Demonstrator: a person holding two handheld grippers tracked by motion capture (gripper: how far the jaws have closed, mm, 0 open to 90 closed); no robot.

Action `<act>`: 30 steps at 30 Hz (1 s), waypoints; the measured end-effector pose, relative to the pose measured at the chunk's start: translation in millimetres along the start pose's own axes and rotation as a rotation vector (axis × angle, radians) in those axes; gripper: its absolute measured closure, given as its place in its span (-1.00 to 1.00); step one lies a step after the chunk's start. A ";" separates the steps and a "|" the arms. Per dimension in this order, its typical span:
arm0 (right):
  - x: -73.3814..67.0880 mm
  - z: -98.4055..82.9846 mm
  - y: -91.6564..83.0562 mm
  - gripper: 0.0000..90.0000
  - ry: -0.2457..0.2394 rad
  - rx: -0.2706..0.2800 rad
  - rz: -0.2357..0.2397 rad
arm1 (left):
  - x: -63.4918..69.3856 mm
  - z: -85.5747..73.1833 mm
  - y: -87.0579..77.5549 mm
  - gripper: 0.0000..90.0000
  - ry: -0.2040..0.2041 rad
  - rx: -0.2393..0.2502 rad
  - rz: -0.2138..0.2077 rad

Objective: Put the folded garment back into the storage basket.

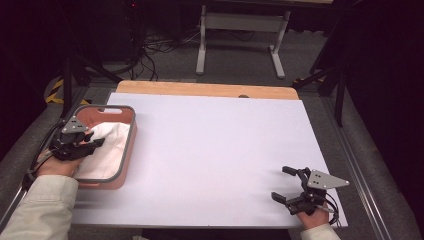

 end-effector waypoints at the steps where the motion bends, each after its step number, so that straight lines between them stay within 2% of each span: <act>1: 0.1 0.0 0.0 -0.97 0.000 0.000 0.000 | -0.4 0.0 1.4 0.49 0.001 -0.004 0.002; 7: 0.2 -0.1 -0.2 -0.97 0.001 0.001 0.000 | -1.5 -0.2 10.6 0.49 -0.004 -0.028 0.012; 19: 0.2 -0.1 -0.2 -0.97 0.002 0.000 0.000 | -3.5 -0.9 15.2 0.47 -0.024 -0.050 0.001; 25: 0.3 -0.1 -0.6 -0.97 -0.001 -0.001 0.000 | -4.6 -0.5 14.4 0.43 -0.032 -0.051 0.011; 26: 0.2 0.0 -0.6 -0.97 0.000 0.000 0.000 | -5.1 -0.3 14.0 0.40 -0.035 -0.040 0.016; 27: 0.2 -0.1 -0.7 -0.97 0.001 0.000 0.000 | -6.9 0.9 12.6 0.21 -0.047 -0.030 0.025; 28: 0.2 -0.1 -0.7 -0.97 0.001 0.000 0.000 | -6.9 0.9 12.6 0.08 -0.047 -0.030 0.025; 30: 0.2 0.0 -0.6 -0.97 0.000 0.000 0.000 | -9.9 2.7 12.7 -0.16 -0.075 -0.022 0.037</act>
Point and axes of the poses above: each handheld gripper's, and its own axes: y roughly forward along the jaws, z roughly out of its top, x roughly to its right, the point moved 4 cm from there along y, roughly forward along the jaws, and after that the axes turned 9 degrees about -y, right-handed, at the moved point
